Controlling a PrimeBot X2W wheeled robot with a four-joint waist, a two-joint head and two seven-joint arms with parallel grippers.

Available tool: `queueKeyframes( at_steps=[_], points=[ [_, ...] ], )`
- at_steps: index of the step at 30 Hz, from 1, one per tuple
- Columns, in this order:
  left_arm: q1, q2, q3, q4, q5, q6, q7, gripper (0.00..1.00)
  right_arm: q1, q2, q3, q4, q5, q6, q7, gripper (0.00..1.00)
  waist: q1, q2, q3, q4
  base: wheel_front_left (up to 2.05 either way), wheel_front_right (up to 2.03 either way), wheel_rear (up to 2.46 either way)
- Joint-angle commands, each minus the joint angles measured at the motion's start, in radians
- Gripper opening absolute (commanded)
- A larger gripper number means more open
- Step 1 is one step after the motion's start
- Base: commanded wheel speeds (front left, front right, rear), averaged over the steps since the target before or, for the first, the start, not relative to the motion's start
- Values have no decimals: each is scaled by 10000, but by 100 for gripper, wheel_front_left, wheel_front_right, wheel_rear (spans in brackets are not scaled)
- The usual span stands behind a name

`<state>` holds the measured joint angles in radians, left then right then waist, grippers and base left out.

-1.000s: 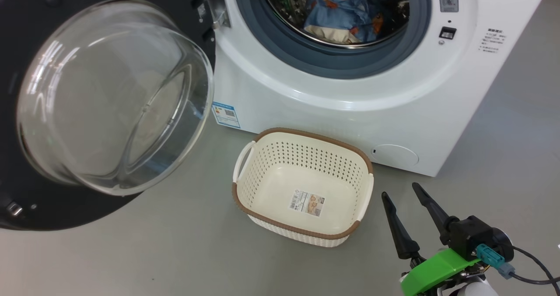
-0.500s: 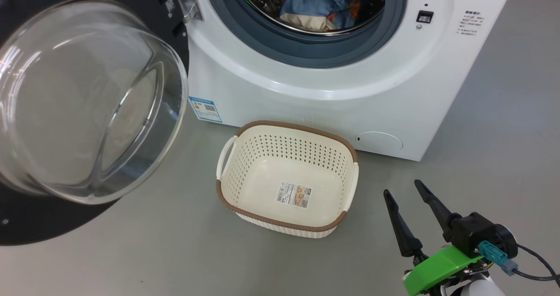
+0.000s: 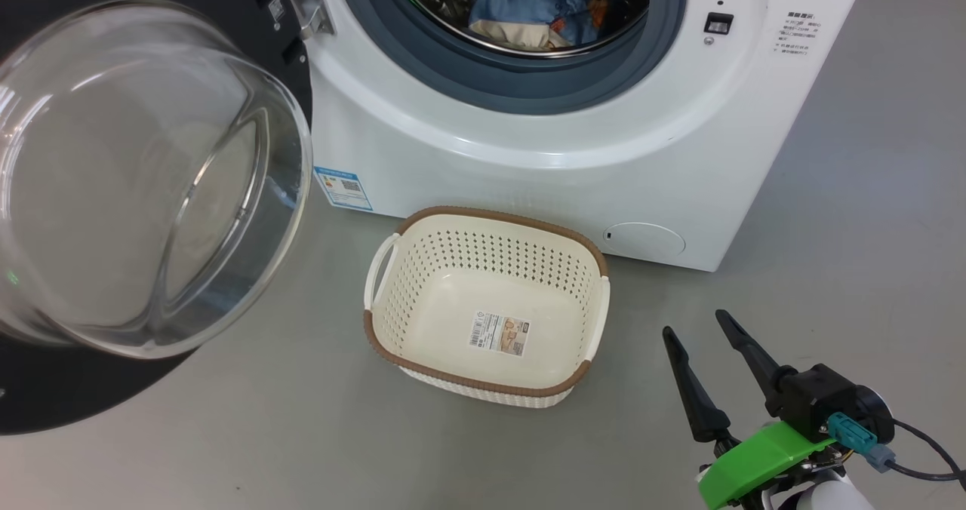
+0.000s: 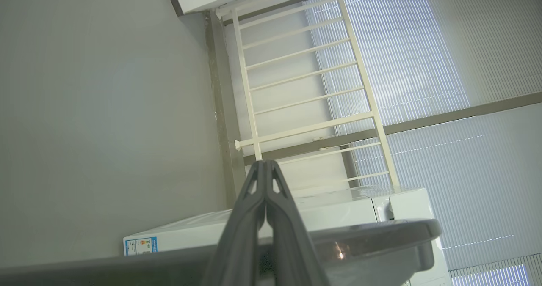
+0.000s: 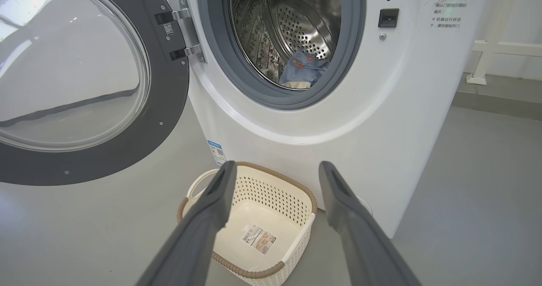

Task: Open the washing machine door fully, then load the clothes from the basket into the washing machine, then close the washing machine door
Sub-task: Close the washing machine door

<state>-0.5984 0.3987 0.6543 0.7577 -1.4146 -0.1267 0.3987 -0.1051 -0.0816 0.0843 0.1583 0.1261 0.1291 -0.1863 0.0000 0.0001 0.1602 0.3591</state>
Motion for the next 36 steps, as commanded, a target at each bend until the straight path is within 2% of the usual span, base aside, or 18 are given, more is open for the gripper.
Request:
queueKeyframes(
  at_steps=[1,10,19,27,30,36],
  points=[
    [-11,481,81,-400,-128,-40,362,0,-269,31,260,-214,102,16,-18,100,0,-1,10,-3,0,0,0],
    [474,202,-114,-854,-585,40,1717,0,-291,39,228,-96,249,16,0,100,0,-1,-20,25,0,0,0],
    [1226,-28,-147,-1855,-1021,410,2902,0,-303,48,256,-35,285,16,-95,100,0,-1,-83,28,0,0,0],
    [2054,-426,-305,-3455,-1858,948,4679,0,-311,100,280,98,353,16,-180,100,0,-1,-131,31,0,0,0],
    [2491,-641,-522,-4285,-2159,1283,5466,0,-303,121,274,144,365,16,-226,100,0,-1,-162,41,0,0,0],
    [3201,-1002,-776,-5584,-2446,1753,6237,0,-345,162,304,231,391,16,-287,100,0,-1,-210,1,0,0,0]
  ],
)
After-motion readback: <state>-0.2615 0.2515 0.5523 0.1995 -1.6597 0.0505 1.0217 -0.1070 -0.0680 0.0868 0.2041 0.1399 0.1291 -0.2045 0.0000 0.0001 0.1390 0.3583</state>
